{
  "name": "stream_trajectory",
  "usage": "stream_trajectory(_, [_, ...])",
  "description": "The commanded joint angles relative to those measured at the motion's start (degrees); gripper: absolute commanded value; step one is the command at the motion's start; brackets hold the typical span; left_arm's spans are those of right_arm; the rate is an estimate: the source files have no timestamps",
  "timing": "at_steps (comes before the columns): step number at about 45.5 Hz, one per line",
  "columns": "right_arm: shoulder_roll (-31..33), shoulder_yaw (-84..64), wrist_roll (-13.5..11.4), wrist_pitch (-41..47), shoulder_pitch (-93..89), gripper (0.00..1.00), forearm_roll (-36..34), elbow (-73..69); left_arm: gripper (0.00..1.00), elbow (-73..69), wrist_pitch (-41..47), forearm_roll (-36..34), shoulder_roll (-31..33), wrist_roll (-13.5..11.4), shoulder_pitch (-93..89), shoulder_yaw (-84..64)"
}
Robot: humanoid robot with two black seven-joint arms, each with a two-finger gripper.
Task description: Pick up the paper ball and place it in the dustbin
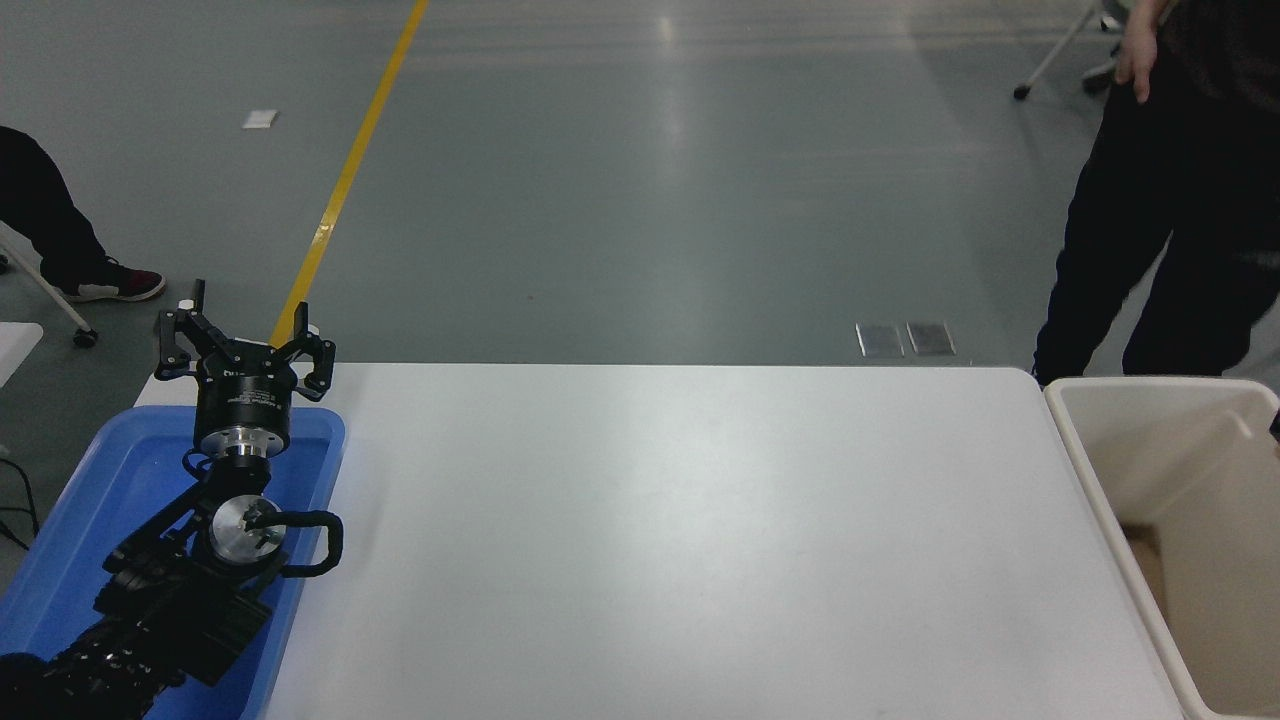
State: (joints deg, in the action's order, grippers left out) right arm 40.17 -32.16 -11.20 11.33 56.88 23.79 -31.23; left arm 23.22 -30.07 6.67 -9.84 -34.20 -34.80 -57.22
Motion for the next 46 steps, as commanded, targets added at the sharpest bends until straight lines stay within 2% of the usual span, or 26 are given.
stream_trajectory(1, [-8.96, 6.93, -3.74, -5.17, -11.62, 0.0, -9.37, 7.32, 0.99, -0.02, 0.01, 0.01, 0.0, 0.01, 0.0, 0.0])
stream_trajectory(12, [-11.08, 11.5, -3.48, -6.58, -13.9, 0.0, -9.2, 10.22, 0.99, -0.02, 0.01, 0.1, 0.0, 0.01, 0.0, 0.0])
stream_trajectory(13, [-10.99, 11.5, -3.48, -6.58, -13.82, 0.05, -9.2, 10.22, 0.99, -0.02, 0.01, 0.01, 0.0, 0.01, 0.0, 0.0])
stream_trajectory(14, [-10.81, 11.5, -3.48, -6.67, -13.82, 0.14, -9.2, 10.22, 0.99, -0.02, 0.01, 0.1, 0.0, 0.01, 0.0, 0.0])
stream_trajectory(18, [-10.55, 11.68, -3.39, -6.58, -13.82, 0.95, -9.47, 10.22, 0.99, -0.02, 0.01, 0.1, 0.0, 0.01, 0.0, 0.0])
stream_trajectory(19, [-10.46, 11.76, -3.39, -6.58, -13.73, 1.0, -9.38, 10.22, 0.99, -0.02, 0.01, 0.01, 0.0, 0.01, 0.0, 0.0])
stream_trajectory(39, [-9.32, 10.89, -3.39, -5.53, -10.31, 1.0, -9.03, 8.65, 0.99, -0.02, 0.01, 0.01, 0.0, 0.01, 0.0, 0.0])
stream_trajectory(46, [-2.04, -2.1, -3.48, -3.16, 5.58, 1.0, -8.33, -5.3, 0.99, -0.02, 0.01, 0.1, 0.0, 0.01, 0.0, 0.0])
